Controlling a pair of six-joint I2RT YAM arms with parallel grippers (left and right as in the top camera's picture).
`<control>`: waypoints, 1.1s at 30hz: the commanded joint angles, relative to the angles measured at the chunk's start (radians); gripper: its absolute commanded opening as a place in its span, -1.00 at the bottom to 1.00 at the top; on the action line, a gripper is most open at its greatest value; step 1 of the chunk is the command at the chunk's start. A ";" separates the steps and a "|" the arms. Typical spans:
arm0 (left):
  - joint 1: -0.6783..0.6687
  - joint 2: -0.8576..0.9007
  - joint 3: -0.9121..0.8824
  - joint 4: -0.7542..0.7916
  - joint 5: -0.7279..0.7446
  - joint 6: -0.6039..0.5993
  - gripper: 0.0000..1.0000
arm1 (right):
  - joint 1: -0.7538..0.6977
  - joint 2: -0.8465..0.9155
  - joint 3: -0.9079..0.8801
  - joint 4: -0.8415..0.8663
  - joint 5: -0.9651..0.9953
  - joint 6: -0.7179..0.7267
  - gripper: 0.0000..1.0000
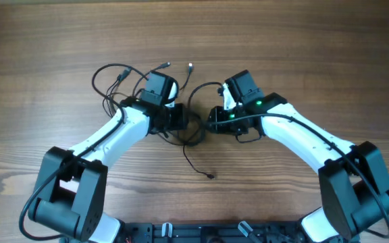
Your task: Untangle cables
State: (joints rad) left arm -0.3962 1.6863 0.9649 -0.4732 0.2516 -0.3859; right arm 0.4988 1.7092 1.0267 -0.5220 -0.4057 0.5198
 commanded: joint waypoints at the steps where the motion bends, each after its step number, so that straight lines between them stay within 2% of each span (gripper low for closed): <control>1: -0.013 0.018 0.002 -0.001 -0.017 0.013 -0.23 | 0.019 0.037 -0.004 0.011 0.021 0.008 -0.12; 7: -0.013 0.048 -0.004 -0.001 -0.018 0.013 -0.27 | 0.019 0.040 -0.004 0.013 0.021 0.007 -0.11; 9: -0.013 0.064 -0.004 -0.001 -0.018 0.013 -0.56 | 0.019 0.040 -0.004 0.013 0.021 0.007 -0.12; 10: -0.013 0.068 -0.004 -0.002 -0.018 0.013 -0.81 | 0.019 0.040 -0.004 0.013 0.020 0.008 -0.12; 11: -0.013 0.070 -0.003 -0.001 -0.017 0.012 -0.92 | 0.019 0.040 -0.004 0.013 0.020 0.008 -0.12; 13: -0.013 0.067 -0.003 0.002 -0.005 0.012 -0.92 | 0.019 0.040 -0.004 0.013 0.018 0.007 -0.11; 22: 0.045 -0.016 -0.002 0.018 0.319 0.013 -0.92 | 0.019 0.040 -0.004 0.012 0.013 0.003 -0.04; 33: 0.137 -0.050 -0.002 -0.001 0.576 0.017 -0.92 | 0.019 0.040 -0.004 0.026 0.008 0.004 -0.01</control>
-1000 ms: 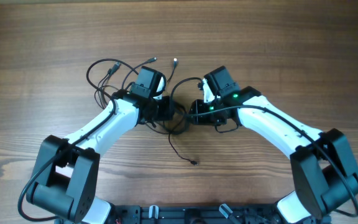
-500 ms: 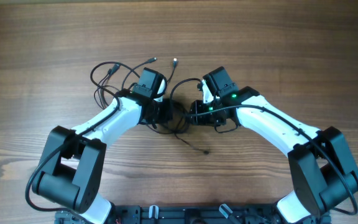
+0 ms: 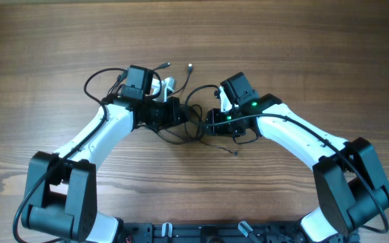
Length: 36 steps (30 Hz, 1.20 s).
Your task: Untangle cables
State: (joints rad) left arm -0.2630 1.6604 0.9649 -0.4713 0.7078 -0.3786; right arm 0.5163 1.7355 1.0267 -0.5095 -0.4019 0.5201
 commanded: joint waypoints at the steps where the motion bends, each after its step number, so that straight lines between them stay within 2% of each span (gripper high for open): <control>1: 0.004 -0.024 -0.002 -0.003 0.122 0.010 -0.92 | 0.002 0.013 -0.004 0.020 -0.005 0.003 -0.01; 9: 0.004 -0.024 -0.002 0.020 0.194 0.013 -0.92 | 0.003 0.013 -0.004 0.065 -0.097 0.024 -0.04; 14: 0.004 -0.024 -0.002 0.020 0.237 0.013 -0.92 | 0.003 0.013 -0.004 0.079 -0.097 0.060 -0.34; 28: 0.004 -0.024 -0.002 0.036 0.348 0.013 -0.92 | 0.003 0.045 -0.004 0.087 -0.093 0.059 -0.36; 36: 0.005 -0.024 -0.002 0.039 0.347 0.013 -0.92 | 0.003 0.045 -0.004 0.090 -0.094 0.060 -0.63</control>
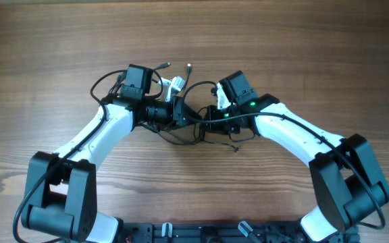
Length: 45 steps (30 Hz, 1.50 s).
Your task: Untangle cables
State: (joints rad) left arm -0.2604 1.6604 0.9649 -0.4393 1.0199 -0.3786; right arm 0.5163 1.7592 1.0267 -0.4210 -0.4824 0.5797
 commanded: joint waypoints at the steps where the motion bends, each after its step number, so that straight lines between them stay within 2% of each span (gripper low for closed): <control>1: 0.002 -0.024 -0.002 0.009 0.035 0.013 -0.92 | 0.003 0.021 -0.004 0.001 -0.016 0.002 -0.63; 9: 0.002 -0.024 -0.002 0.013 -0.027 0.013 -0.92 | 0.014 0.021 -0.004 -0.003 -0.077 0.007 -0.79; 12: 0.002 -0.024 -0.002 -0.010 -0.111 0.040 -0.92 | 0.024 0.021 -0.004 -0.008 -0.073 0.007 -0.85; 14: 0.002 -0.024 -0.002 -0.061 -0.249 0.059 -0.92 | 0.025 0.021 -0.004 -0.011 -0.057 0.008 -0.92; 18: 0.001 -0.024 -0.002 -0.171 -0.588 0.061 -0.92 | 0.025 0.021 -0.004 -0.022 -0.025 0.008 -0.91; 22: 0.001 -0.024 -0.002 -0.223 -0.762 0.057 -0.92 | 0.025 0.021 -0.004 -0.063 0.048 0.029 -0.91; 29: 0.001 -0.024 -0.002 -0.232 -0.787 0.057 -0.92 | 0.025 0.021 -0.004 -0.180 0.254 0.037 -0.91; 33: 0.001 -0.024 -0.002 -0.243 -0.787 0.057 -0.92 | 0.018 0.021 -0.004 -0.262 0.397 0.112 -0.92; 40: 0.007 -0.024 -0.002 -0.275 -0.797 0.057 -0.92 | -0.018 0.021 -0.004 -0.291 0.441 0.131 -0.91; 45: 0.060 -0.024 -0.002 -0.292 -0.789 0.031 -0.92 | -0.039 0.021 -0.004 -0.298 0.440 0.131 -0.91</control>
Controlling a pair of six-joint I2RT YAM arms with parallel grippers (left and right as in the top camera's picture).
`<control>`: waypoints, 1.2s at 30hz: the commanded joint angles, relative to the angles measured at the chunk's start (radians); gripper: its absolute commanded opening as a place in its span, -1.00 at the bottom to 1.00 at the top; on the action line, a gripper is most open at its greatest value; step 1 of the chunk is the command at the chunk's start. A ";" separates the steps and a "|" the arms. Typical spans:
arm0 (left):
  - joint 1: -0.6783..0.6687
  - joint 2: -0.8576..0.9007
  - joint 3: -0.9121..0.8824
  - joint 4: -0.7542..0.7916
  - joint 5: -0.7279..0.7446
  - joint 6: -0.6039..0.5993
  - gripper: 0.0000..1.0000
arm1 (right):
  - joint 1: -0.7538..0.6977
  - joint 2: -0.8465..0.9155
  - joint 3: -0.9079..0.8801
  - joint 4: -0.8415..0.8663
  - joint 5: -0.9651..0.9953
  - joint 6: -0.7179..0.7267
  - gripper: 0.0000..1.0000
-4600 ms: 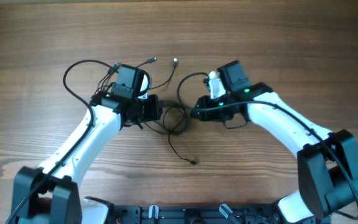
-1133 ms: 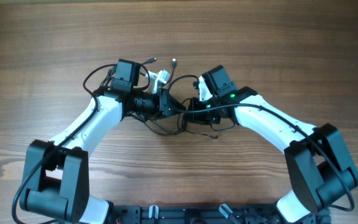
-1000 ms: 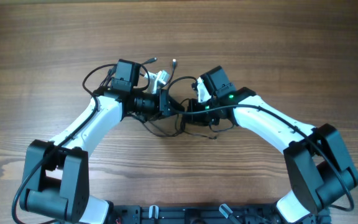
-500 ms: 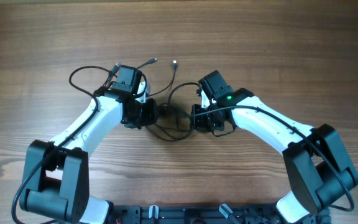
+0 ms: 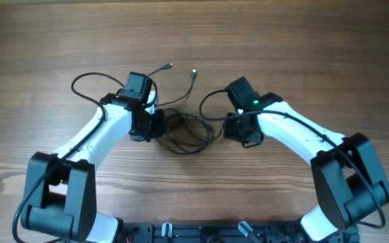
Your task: Untangle cables
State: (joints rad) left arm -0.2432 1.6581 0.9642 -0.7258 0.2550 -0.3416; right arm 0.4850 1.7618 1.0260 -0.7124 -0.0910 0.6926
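Note:
Thin black cables (image 5: 184, 120) lie tangled between my two grippers at the table's middle. One strand loops out to the left (image 5: 90, 75). Two plug ends (image 5: 169, 66) (image 5: 194, 71) point to the far side, and a small loop (image 5: 204, 101) rises beside the right wrist. My left gripper (image 5: 158, 125) points right into the tangle, shut on a strand. My right gripper (image 5: 227, 128) points left, also shut on a strand. The wrists partly cover the fingers of both. A slack loop (image 5: 181, 151) sags toward the near side between them.
Bare wooden tabletop (image 5: 302, 47) surrounds the cables on all sides. Both white arms reach in from the near edge, where the black mounting rail (image 5: 194, 233) sits.
Both grippers have moved apart, left one leftward and nearer, right one rightward. The bunched tangle between them is now spread into wider loops. The left loop lies further left.
First both grippers were at the tangle, with a loose tail trailing toward the near edge. Then the tail lay drawn up near the right arm. Then the grippers stood close together over the bunch. Now they are apart and the cables are spread.

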 commanded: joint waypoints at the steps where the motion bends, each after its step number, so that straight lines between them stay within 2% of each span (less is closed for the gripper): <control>1: 0.053 -0.023 -0.001 -0.006 -0.014 -0.006 -0.92 | -0.009 0.019 -0.003 -0.007 0.049 0.018 -0.91; 5: 0.088 -0.030 -0.001 -0.009 0.063 -0.002 -0.92 | -0.008 0.019 -0.003 0.025 -0.012 -0.004 -0.92; 7: 0.089 -0.031 -0.001 -0.008 0.106 -0.002 -0.92 | -0.008 0.019 -0.003 0.085 -0.107 -0.093 -0.91; 10: 0.075 -0.031 -0.001 -0.008 0.122 -0.002 -0.92 | -0.008 0.019 -0.003 0.189 -0.221 -0.166 -0.63; 13: 0.055 -0.030 -0.001 -0.017 0.122 -0.002 -0.92 | -0.008 0.019 -0.003 0.278 -0.283 -0.187 -0.50; 20: -0.002 -0.030 -0.002 -0.024 0.122 -0.002 -0.92 | -0.006 0.019 -0.003 0.456 -0.369 -0.225 -0.44; 26: -0.043 -0.030 -0.002 -0.031 0.122 -0.002 -0.92 | 0.028 0.019 -0.003 0.435 -0.340 -0.301 -0.29; 32: -0.046 -0.032 -0.002 -0.039 0.122 -0.002 -0.92 | 0.046 0.027 -0.003 0.383 -0.251 -0.301 -0.07; 36: -0.046 -0.032 -0.002 -0.039 0.122 -0.002 -0.92 | 0.046 0.050 -0.003 0.383 -0.263 -0.301 -0.02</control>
State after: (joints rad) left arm -0.2855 1.6505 0.9642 -0.7631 0.3649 -0.3420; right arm 0.5297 1.7683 1.0222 -0.3286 -0.3687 0.4129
